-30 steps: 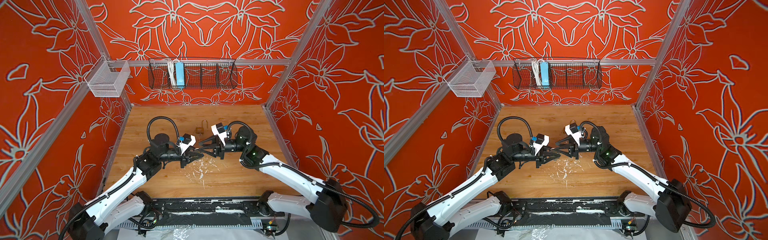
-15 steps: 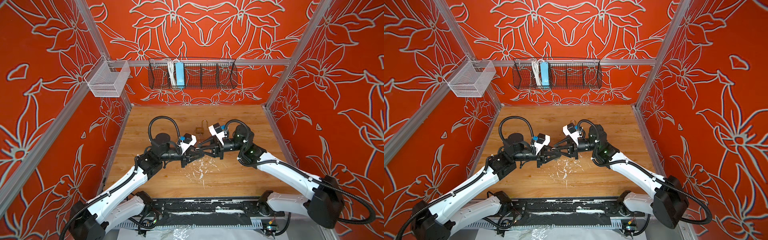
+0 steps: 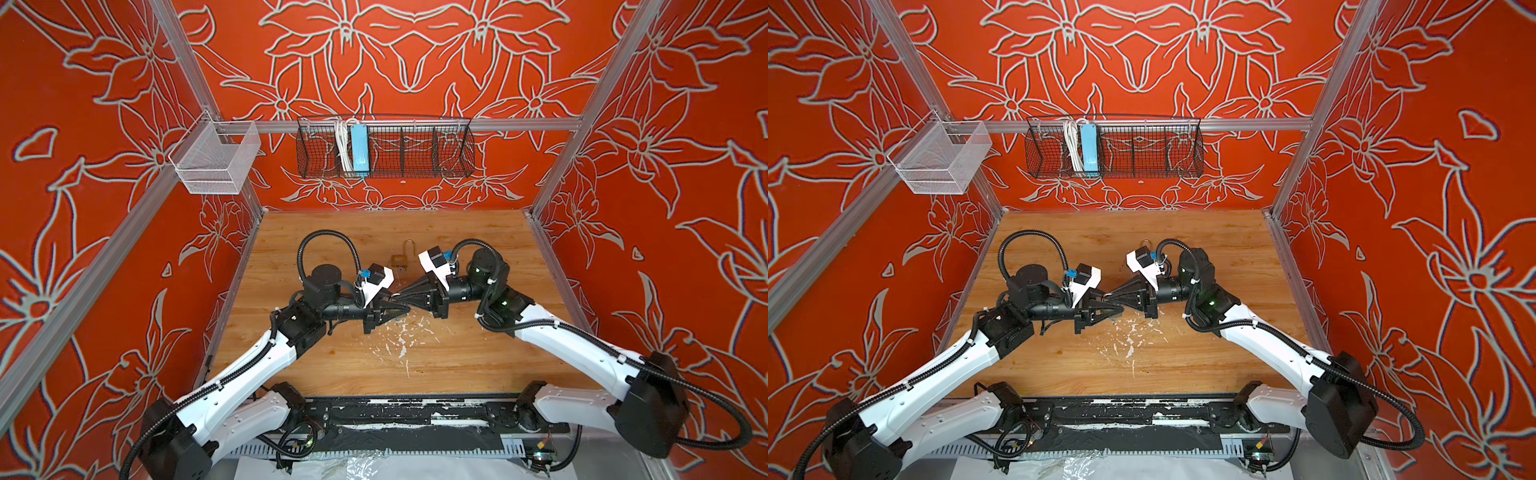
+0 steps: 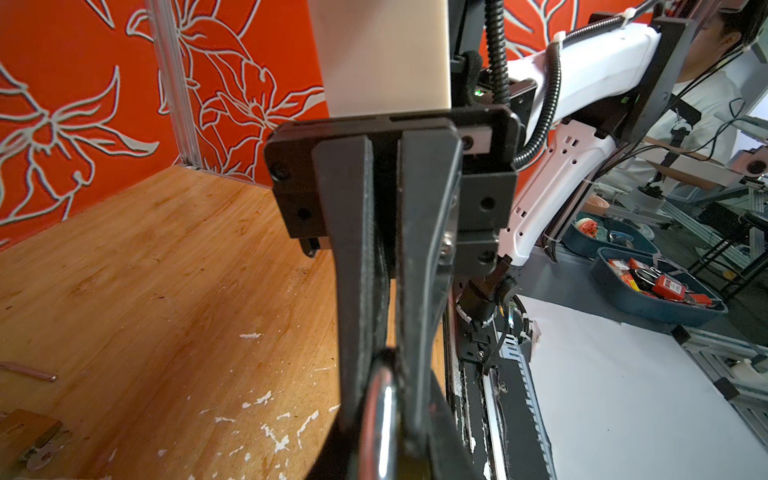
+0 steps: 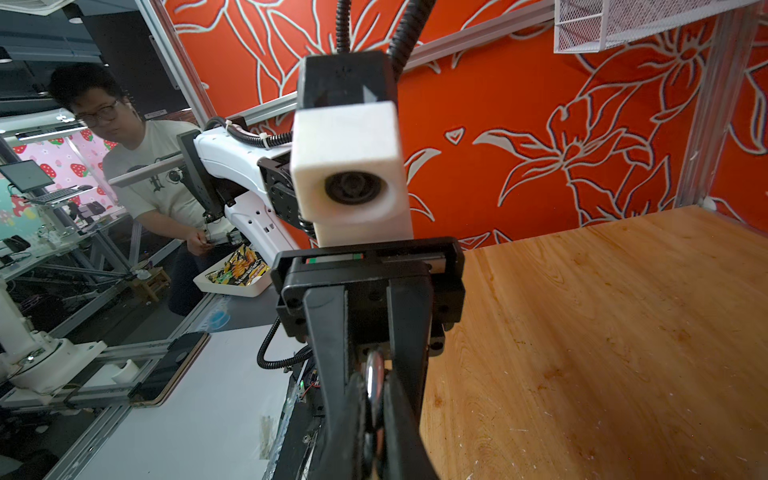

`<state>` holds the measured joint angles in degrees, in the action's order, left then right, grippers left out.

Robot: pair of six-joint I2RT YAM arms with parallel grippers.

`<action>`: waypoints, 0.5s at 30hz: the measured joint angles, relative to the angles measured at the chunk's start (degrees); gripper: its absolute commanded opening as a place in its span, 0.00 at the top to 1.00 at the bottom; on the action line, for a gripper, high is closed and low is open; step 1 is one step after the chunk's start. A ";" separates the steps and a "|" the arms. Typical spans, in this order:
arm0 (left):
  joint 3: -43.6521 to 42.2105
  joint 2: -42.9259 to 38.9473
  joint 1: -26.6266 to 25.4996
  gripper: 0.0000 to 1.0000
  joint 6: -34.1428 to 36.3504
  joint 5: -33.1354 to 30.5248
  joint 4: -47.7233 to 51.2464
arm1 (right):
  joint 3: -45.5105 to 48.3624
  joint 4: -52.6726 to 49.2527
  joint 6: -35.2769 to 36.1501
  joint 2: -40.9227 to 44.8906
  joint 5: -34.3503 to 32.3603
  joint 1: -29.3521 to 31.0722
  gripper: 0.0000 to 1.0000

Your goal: Unlock with the key

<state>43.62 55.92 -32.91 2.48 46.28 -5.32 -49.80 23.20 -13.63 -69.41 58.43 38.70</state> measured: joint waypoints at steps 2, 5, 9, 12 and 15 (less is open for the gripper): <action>-0.24 -0.33 0.00 0.59 -0.13 -0.61 -0.55 | 0.00 -0.04 -0.11 0.26 -1.62 0.02 1.00; -1.53 -1.92 -0.04 0.44 0.07 -2.38 -2.08 | 0.00 -0.04 -0.79 0.57 -5.07 0.00 1.00; -3.23 -3.67 -0.04 0.44 0.74 -4.22 -2.84 | 0.00 -0.22 -1.40 0.63 -7.39 0.00 1.00; -4.20 -4.57 -0.02 0.45 1.05 -4.85 -2.99 | 0.00 -0.22 -1.68 0.68 -7.87 0.00 1.00; -5.18 -5.51 0.31 0.48 1.14 -4.92 -3.61 | 0.00 -0.22 -1.95 0.83 -7.87 0.00 1.00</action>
<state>38.44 50.41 -32.60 3.62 41.36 -8.93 -49.80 22.98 -15.57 -68.58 50.57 38.70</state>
